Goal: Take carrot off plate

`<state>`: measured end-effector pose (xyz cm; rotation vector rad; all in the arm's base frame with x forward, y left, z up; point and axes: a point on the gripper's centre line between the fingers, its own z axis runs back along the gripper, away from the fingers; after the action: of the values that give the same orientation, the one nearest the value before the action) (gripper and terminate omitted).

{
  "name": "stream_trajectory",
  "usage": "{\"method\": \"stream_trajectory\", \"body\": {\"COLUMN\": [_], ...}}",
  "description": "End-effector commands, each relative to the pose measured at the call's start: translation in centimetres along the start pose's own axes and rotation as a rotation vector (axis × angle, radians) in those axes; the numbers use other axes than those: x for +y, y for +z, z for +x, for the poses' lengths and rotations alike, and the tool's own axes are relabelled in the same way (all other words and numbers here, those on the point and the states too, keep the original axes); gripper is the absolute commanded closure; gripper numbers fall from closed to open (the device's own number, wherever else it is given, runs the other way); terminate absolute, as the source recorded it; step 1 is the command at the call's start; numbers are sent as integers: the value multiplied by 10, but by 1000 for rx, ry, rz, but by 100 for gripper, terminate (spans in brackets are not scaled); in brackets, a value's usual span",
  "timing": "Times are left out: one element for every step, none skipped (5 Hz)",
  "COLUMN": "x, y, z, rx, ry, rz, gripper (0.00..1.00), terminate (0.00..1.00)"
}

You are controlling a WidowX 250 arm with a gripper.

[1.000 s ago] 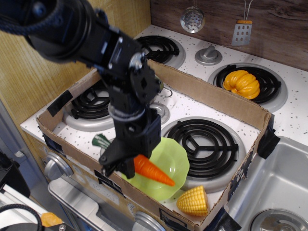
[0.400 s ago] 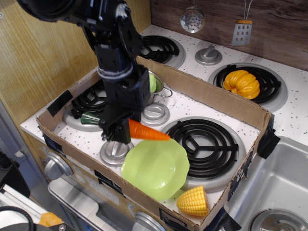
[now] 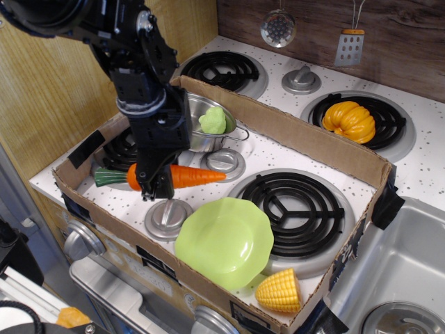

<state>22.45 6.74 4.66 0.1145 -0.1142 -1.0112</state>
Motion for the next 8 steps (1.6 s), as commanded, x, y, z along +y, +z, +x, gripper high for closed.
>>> {"method": "stream_trajectory", "body": {"x": [8, 10, 15, 18, 22, 23, 22, 25], "y": [-12, -22, -26, -24, -18, -5, 19, 33], "z": [-32, -44, -49, -49, -49, -44, -33, -20], "rx": [-7, -21, -41, -59, -54, -40, -4, -5], "ry": [-87, -122, -188, -217, -229, -216, -187, -207], "rz": [51, 54, 76, 105, 132, 162, 168, 108], "gripper": [100, 100, 0, 0, 0, 0, 0, 0], "terminate": [0, 0, 0, 0, 0, 0, 0, 0]}}
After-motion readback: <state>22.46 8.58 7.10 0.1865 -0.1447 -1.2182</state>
